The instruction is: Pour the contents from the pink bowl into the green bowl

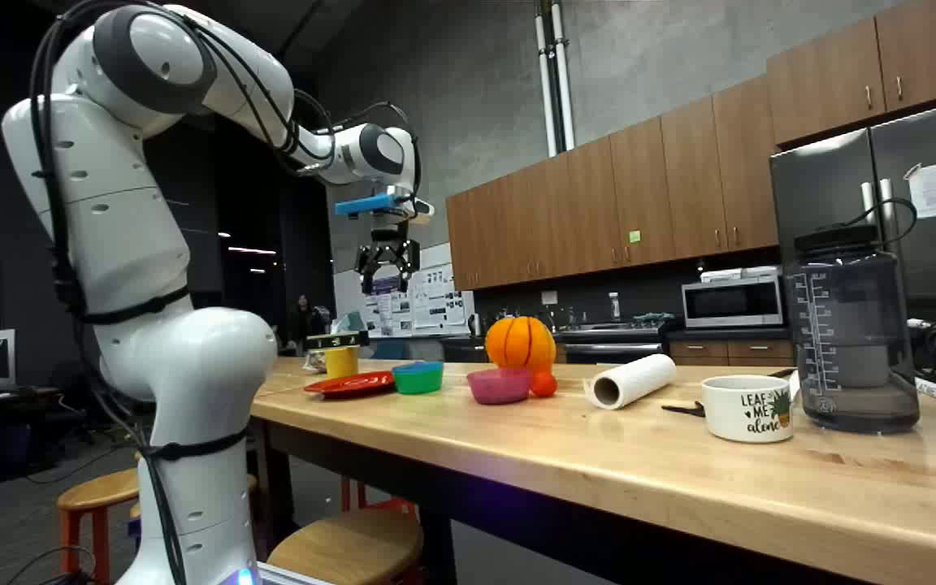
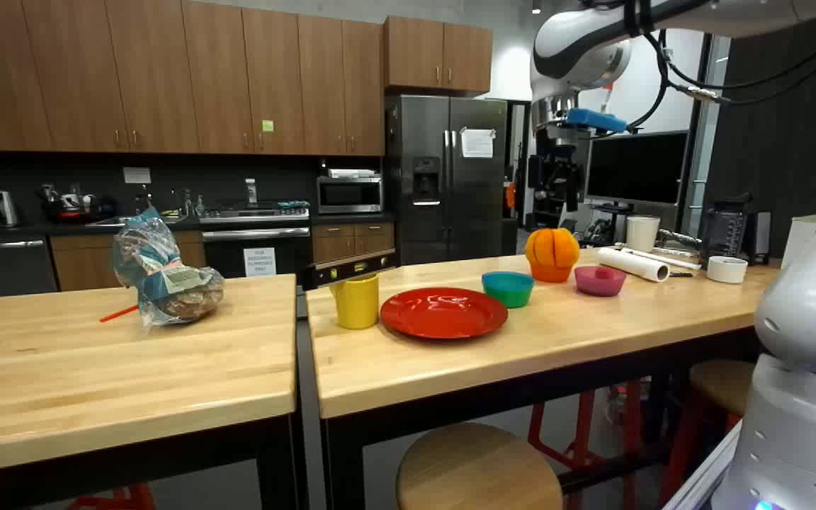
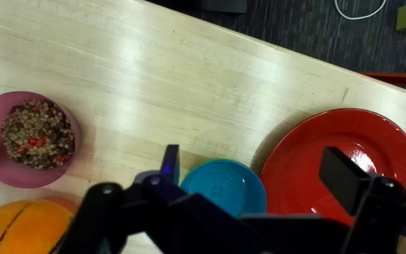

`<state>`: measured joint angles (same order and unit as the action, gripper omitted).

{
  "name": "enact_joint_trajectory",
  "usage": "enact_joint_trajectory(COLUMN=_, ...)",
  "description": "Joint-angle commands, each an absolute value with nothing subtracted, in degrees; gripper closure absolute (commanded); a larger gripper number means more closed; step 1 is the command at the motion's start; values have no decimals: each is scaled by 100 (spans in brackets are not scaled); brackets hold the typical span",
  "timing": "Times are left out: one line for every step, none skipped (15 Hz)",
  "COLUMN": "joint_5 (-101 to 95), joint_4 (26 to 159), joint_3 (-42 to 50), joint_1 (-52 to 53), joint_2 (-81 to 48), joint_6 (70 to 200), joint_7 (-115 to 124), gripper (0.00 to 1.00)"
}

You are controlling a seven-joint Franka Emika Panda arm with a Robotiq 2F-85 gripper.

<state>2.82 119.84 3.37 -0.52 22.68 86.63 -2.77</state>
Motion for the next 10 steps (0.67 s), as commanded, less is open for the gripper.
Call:
enact_joint_trajectory(joint_5=291, joint_4=11973, joint_3=307, joint_1=-91, joint_2=2262, joint_6=8656, joint_7=-290, gripper=0)
enact_joint_trajectory(joint_5=291, joint_4=11972, joint_3=307, joint_1=-91, joint_2=2263, joint_6=8656, joint_7=-290, gripper=0)
enact_joint_trajectory(joint_5=291, joint_4=11972, joint_3=307, joint_1=-91, joint_2=2263, joint_6=8656, joint_7=-290, gripper=0)
enact_joint_trajectory(joint_5=291, joint_4=11972, joint_3=307, joint_1=-91, joint_2=2262, joint_6=8656, joint_7=-290, gripper=0)
enact_joint_trajectory(joint_5=291, joint_4=11972, joint_3=307, joint_1=-91, joint_2=2262, joint_6=8657, joint_7=-289, gripper=0)
enact_joint_trajectory(joint_5=291, joint_4=11972, joint_3=307, joint_1=-91, joint_2=2263, joint_6=8657, joint_7=-289, gripper=0)
enact_joint_trajectory(joint_5=291, joint_4=11972, joint_3=307, joint_1=-91, joint_2=2263, joint_6=8657, joint_7=-289, gripper=0)
enact_joint_trajectory(joint_5=291, joint_4=11972, joint_3=307, joint_1=-91, joint_2=2263, joint_6=8657, joint_7=-289, gripper=0)
enact_joint_trajectory(joint_5=309, joint_4=11978, joint_3=321, joint_1=-96, joint_2=2259, joint_6=8695, joint_7=-301, gripper=0)
enact_joint_trajectory(joint_5=315, joint_4=11975, joint_3=337, joint_1=-111, joint_2=2249, joint_6=8713, joint_7=-294, gripper=0)
